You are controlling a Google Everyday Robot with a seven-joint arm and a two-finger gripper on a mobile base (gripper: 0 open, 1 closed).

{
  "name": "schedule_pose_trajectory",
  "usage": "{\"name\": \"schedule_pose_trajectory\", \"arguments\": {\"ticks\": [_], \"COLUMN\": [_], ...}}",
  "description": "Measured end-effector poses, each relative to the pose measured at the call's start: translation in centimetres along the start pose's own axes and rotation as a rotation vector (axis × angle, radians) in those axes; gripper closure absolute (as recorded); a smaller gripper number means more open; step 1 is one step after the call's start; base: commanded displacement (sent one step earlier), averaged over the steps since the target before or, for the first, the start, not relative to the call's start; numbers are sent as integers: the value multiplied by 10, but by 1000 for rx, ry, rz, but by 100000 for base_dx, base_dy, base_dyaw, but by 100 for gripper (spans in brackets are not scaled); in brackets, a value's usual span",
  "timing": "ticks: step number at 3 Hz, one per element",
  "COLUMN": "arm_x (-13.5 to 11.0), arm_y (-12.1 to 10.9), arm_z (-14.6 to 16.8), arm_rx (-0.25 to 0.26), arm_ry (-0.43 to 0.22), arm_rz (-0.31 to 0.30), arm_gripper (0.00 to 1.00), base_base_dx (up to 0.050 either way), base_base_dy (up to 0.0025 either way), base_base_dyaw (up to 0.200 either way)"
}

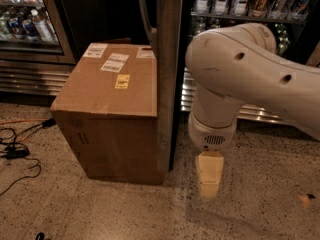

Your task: Close left fridge door

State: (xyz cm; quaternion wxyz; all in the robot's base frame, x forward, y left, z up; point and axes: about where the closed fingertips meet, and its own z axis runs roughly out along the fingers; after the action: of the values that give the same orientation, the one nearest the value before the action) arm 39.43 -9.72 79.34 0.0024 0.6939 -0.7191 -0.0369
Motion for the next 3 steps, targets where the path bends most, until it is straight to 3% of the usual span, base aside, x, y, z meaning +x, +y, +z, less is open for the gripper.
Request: {"name": "schedule_pose_trajectory", "arguments": {"ticks": [1,2,3], "arm_x": [-34,-53,-54], "arm_y": [12,9,10], "arm_z": [5,5,4], "arm_rx": [9,8,10], "arm_ry": [50,79,82], "arm_rz": [-75,-110,-115], "arm_gripper": [0,0,0], "base_base_dx": [0,0,0], "base_base_dy": [0,0,0], "base_base_dyaw": [0,0,0]}}
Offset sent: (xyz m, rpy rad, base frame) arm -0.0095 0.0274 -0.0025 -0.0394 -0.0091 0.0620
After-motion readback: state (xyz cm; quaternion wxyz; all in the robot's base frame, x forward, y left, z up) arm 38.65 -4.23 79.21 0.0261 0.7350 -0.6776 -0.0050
